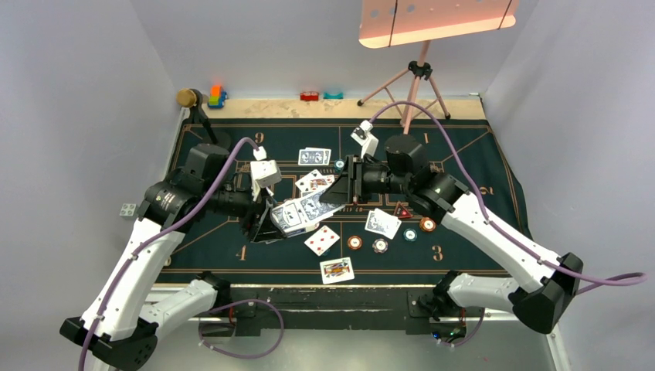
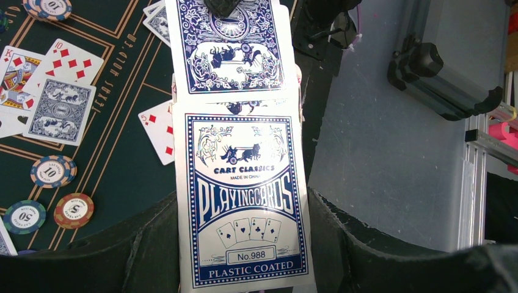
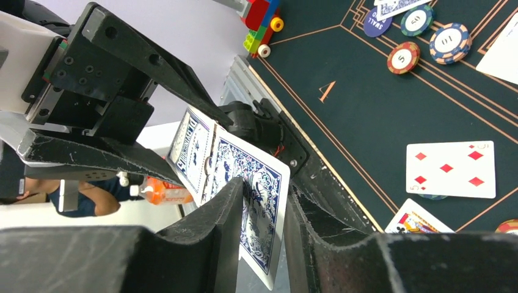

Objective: Distribute texas hold em gaming equipment

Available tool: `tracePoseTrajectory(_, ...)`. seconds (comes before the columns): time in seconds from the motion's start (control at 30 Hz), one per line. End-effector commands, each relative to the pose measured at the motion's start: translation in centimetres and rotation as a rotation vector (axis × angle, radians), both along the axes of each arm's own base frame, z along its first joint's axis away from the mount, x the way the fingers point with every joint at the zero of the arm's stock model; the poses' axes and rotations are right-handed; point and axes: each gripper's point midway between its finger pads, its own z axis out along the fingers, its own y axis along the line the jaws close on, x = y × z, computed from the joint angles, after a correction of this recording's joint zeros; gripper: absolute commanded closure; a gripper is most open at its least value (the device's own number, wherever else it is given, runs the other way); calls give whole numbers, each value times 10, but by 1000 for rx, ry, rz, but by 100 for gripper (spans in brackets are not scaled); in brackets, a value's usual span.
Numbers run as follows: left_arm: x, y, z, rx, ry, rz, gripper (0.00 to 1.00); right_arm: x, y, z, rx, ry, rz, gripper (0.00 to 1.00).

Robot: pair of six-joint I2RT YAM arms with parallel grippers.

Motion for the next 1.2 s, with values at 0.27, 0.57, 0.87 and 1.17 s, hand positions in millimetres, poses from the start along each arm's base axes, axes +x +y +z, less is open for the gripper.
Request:
tracePoseTrajectory(0.27, 1, -3, 22, -55, -65, -15, 100, 11, -12, 33, -18, -130, -67, 84)
tracePoseTrajectory(0.57, 0, -4, 21, -56, -63, -19, 100, 9, -13, 46, -8, -155, -60, 90)
tracePoseTrajectory(0.87, -1, -3, 20, -53, -59, -17, 100, 0, -16, 88, 110, -201, -54, 100)
tracePoseTrajectory(1.17, -3, -2, 18, -51, -60, -20, 100, 7, -19, 112, 205, -188, -42, 100)
